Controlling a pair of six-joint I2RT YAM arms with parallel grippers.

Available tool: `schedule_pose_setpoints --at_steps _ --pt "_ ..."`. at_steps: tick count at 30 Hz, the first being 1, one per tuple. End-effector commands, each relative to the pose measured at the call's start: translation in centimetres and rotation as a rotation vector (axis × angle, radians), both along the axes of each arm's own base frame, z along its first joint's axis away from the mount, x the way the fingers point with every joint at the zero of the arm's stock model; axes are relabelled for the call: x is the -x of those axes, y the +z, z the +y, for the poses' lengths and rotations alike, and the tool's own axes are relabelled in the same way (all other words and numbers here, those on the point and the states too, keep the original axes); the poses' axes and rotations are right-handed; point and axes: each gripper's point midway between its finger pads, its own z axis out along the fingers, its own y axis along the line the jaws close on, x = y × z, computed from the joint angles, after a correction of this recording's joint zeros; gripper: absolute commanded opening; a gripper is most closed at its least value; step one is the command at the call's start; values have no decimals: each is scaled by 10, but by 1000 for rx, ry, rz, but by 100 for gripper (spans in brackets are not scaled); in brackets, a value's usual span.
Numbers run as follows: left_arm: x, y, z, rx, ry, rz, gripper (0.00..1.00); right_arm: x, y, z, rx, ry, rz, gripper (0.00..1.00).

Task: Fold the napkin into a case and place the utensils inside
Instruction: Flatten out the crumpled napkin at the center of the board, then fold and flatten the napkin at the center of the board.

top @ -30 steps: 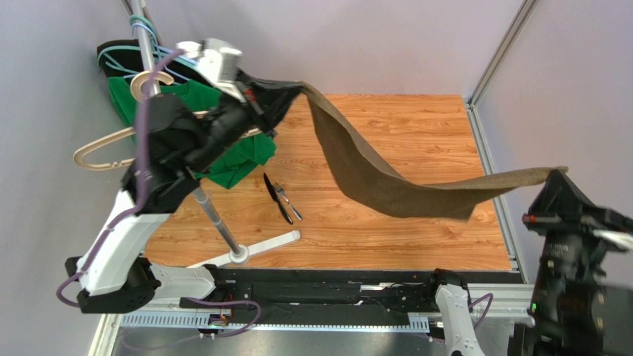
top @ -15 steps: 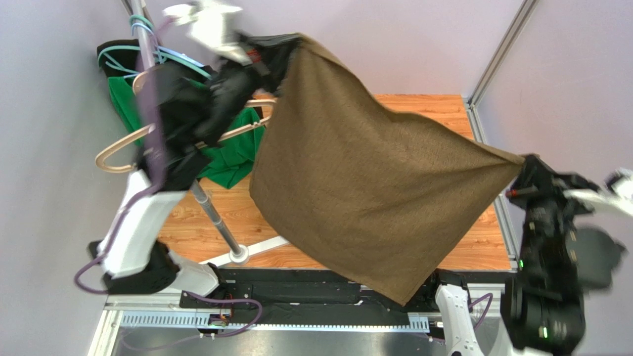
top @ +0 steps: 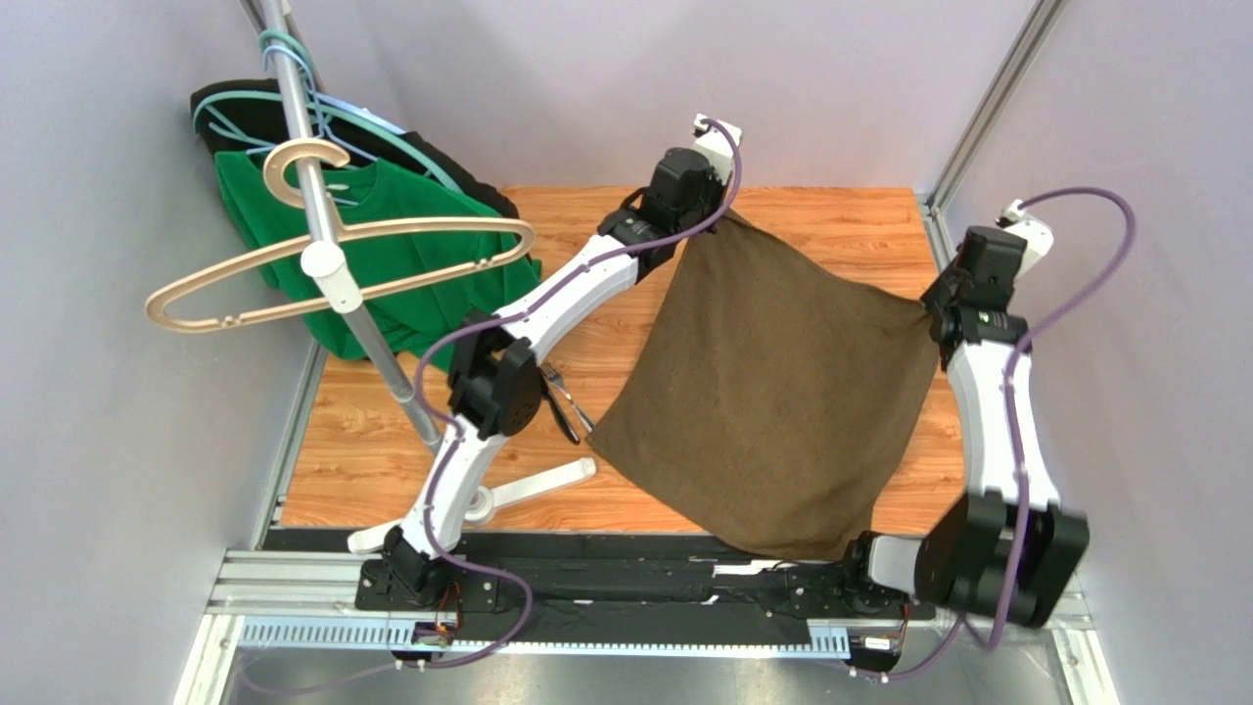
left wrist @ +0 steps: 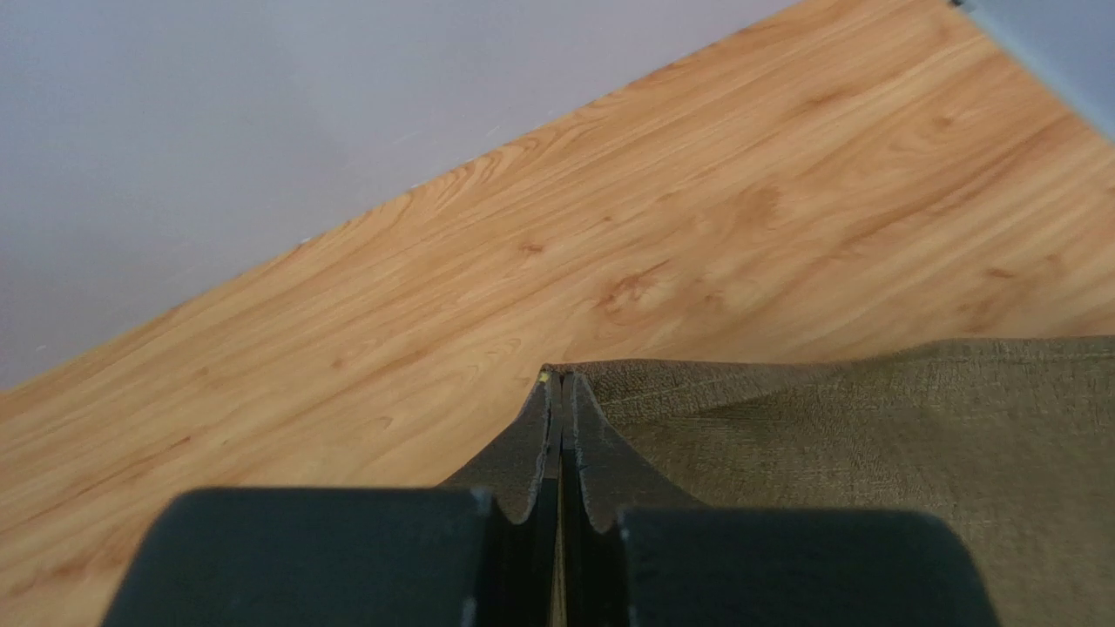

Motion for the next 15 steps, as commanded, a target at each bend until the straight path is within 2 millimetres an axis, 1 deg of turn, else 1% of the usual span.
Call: schedule_pose_setpoints --at_steps 1,2,3,4,5,6,7,8,9,10,11,13,15 --pt "-41 33 0 84 37 -180 0 -51 -2 -24 72 -14 -47 0" --pt "-47 29 0 86 51 -193 0 -58 -9 -23 56 5 -36 0" --pt "-52 16 -1 84 50 -175 0 -68 -30 -22 34 19 9 0" --pt "-57 11 3 105 60 -155 0 -73 -34 -21 20 30 17 0" --pt "-58 7 3 113 55 -145 0 -80 -36 -18 5 55 24 0" --pt "-61 1 4 105 55 -143 0 -84 -44 -17 -4 60 40 0" --pt "-64 -2 6 102 66 -143 0 -84 -48 -17 -7 62 53 0" --pt "-67 -6 10 99 78 -138 0 -86 -46 -19 -3 53 51 0" --pt "-69 -11 11 106 79 -126 0 -86 -52 -19 -14 54 71 0" --pt "-69 -16 11 105 69 -117 0 -87 -54 -16 -26 72 81 0" --pt "-72 -19 14 104 77 -111 0 -89 -51 -15 -34 77 79 0" --pt "-73 -30 19 90 95 -94 0 -85 -60 -10 -71 81 111 0" --pt "-74 -30 26 94 110 -82 0 -82 -65 1 -127 98 115 0"
